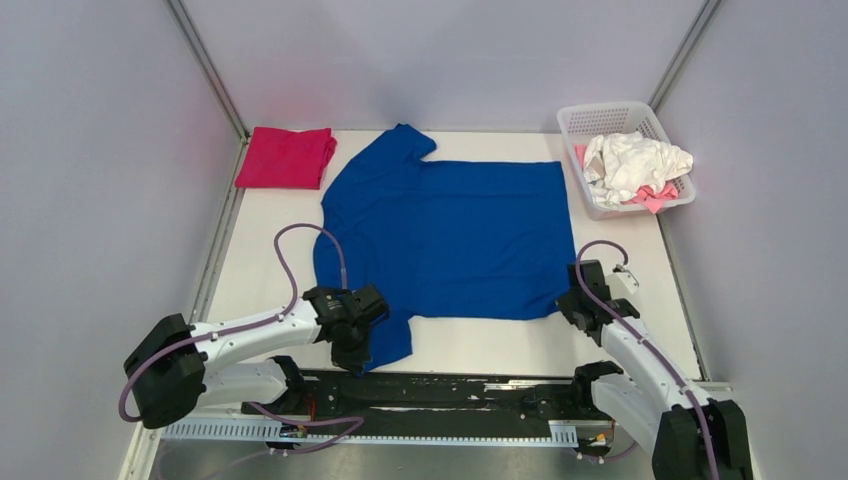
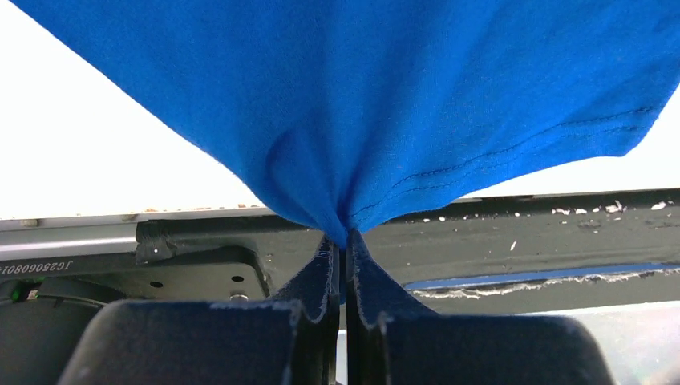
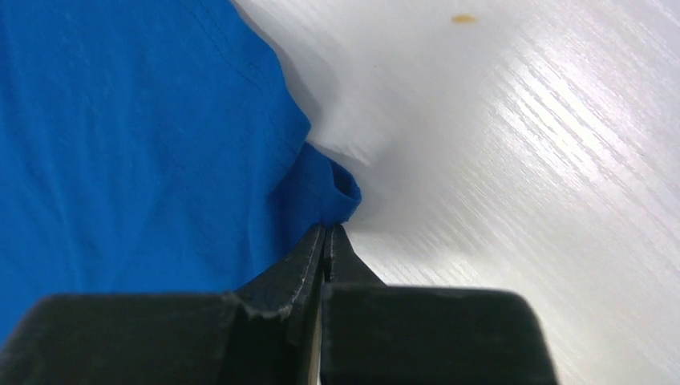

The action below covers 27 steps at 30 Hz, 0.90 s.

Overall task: Fold and stack the t-shirts
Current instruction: Grab the side of the flattened tshirt closest away from the robot with both arms, then fold the flattened tshirt in 1/3 of the way

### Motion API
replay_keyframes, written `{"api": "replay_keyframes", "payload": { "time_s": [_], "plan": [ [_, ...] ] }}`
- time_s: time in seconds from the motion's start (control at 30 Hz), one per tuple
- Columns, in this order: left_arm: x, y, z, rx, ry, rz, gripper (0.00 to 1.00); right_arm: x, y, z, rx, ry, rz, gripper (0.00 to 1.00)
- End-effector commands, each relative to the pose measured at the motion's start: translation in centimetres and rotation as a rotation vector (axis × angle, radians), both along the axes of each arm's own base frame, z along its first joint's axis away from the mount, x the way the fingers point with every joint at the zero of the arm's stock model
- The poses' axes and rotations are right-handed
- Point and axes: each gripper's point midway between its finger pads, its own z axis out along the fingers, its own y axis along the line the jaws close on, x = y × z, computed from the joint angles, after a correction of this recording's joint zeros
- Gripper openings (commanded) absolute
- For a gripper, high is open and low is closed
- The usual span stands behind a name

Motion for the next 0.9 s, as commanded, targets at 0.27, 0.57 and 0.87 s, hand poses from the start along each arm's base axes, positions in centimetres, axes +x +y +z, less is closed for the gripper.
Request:
{"api": "replay_keyframes", "payload": {
  "time_s": [0.27,0.57,0.87],
  "plan": [
    [1.1,-2.0,3.0,-0.107,-0.076,-0.009,0.0,-0.4,1.1,4.9,0.029,-0.178,0.138,0.0],
    [9.8,-6.0,9.4,-0.227,-0.462,-0.033,0.0,1.2,1.5,7.0,0.002,-0.305,0.202,0.0],
    [19.9,-5.3,13.2,-0.27,-0.689,0.108,0.0,5.1,2.2,8.9,-0.028,-0.358,0.247,0.0]
  ]
}}
